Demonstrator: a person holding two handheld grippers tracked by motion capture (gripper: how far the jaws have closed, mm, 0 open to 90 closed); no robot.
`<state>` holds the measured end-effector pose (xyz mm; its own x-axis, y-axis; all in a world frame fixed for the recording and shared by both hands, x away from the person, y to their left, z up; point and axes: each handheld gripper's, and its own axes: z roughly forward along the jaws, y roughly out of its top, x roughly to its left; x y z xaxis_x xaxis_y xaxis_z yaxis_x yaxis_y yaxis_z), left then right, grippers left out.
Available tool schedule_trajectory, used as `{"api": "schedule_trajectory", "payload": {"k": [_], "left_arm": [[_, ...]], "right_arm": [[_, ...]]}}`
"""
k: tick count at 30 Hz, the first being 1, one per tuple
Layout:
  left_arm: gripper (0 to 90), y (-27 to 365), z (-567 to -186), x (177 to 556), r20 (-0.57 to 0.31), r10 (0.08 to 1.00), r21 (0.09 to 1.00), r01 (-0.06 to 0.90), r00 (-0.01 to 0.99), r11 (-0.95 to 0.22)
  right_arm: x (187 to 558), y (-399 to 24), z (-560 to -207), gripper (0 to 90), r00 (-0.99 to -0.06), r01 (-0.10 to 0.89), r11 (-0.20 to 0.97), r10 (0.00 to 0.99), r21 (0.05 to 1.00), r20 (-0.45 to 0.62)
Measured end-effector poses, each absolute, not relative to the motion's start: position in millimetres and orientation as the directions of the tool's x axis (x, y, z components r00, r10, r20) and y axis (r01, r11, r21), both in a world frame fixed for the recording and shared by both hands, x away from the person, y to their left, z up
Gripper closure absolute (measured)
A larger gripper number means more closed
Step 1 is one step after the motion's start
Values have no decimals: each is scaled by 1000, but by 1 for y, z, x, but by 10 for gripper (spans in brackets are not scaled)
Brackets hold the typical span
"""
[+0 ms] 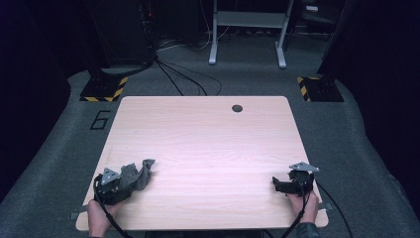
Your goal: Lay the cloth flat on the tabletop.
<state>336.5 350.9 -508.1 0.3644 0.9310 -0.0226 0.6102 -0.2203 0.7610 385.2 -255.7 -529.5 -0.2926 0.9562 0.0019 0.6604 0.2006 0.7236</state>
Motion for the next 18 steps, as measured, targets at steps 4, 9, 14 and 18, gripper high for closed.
{"api": "schedule_trajectory", "payload": {"k": [4, 9, 14, 18], "left_arm": [[528, 352, -502, 334, -57, 930, 789, 588, 364, -182], [528, 350, -491, 333, -47, 926, 803, 565, 375, -188], [527, 344, -479, 336, -33, 919, 820, 537, 393, -200], [527, 337, -470, 341, -14, 909, 823, 522, 416, -227]], "right_arm": [[385, -256, -529, 22, -293, 661, 201, 956, 724, 2], [385, -256, -530, 22, -292, 661, 200, 956, 724, 3], [385, -256, -530, 22, -292, 660, 200, 956, 724, 2], [385, -256, -530, 21, -292, 660, 200, 956, 724, 2]]}}
